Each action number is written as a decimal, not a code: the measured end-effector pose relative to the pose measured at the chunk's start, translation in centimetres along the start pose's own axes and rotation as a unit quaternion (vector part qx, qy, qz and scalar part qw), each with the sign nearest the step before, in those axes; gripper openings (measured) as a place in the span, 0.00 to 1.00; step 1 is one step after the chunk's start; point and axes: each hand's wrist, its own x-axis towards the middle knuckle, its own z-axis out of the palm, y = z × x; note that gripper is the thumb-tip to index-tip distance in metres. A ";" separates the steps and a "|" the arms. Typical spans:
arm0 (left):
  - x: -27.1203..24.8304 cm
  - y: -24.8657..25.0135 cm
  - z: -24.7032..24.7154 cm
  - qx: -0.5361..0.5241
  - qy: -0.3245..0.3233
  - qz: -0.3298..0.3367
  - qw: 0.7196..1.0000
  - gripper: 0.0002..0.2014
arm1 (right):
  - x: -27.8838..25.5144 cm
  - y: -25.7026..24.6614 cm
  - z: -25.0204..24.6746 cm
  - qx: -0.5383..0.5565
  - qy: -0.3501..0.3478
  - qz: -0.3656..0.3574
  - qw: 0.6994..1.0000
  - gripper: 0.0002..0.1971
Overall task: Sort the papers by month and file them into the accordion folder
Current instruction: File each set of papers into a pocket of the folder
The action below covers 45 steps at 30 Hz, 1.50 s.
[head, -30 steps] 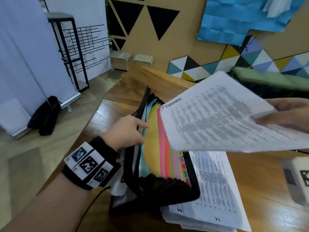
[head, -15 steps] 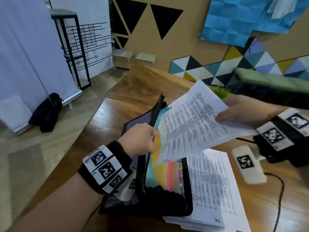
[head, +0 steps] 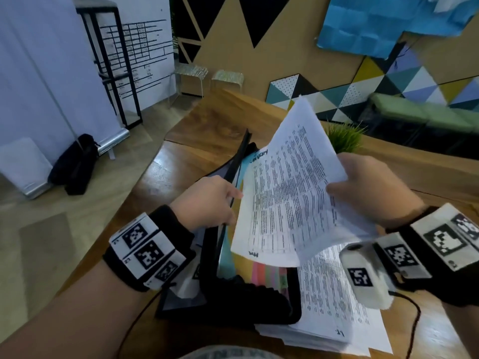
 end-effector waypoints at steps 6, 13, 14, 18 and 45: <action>-0.1 1.0 0.0 0.018 -0.009 0.004 1.000 0.26 | -0.7 -1.7 -1.0 -0.041 0.016 -0.057 0.997 0.06; -0.5 1.3 -0.2 0.006 0.011 0.001 1.000 0.26 | -1.1 -3.2 1.2 0.024 -0.006 -0.069 0.997 0.08; -0.6 1.2 -0.3 0.008 0.015 -0.001 1.000 0.26 | -0.8 -2.9 2.1 0.044 -0.012 -0.057 0.997 0.07; -0.6 0.8 -0.3 -0.010 0.040 -0.012 0.999 0.27 | 0.3 -2.3 7.4 0.161 -0.056 -0.012 0.985 0.11; -3.0 -3.0 -2.7 -0.077 0.118 -0.086 0.986 0.41 | -1.7 15.9 8.3 0.175 -0.081 0.260 0.946 0.20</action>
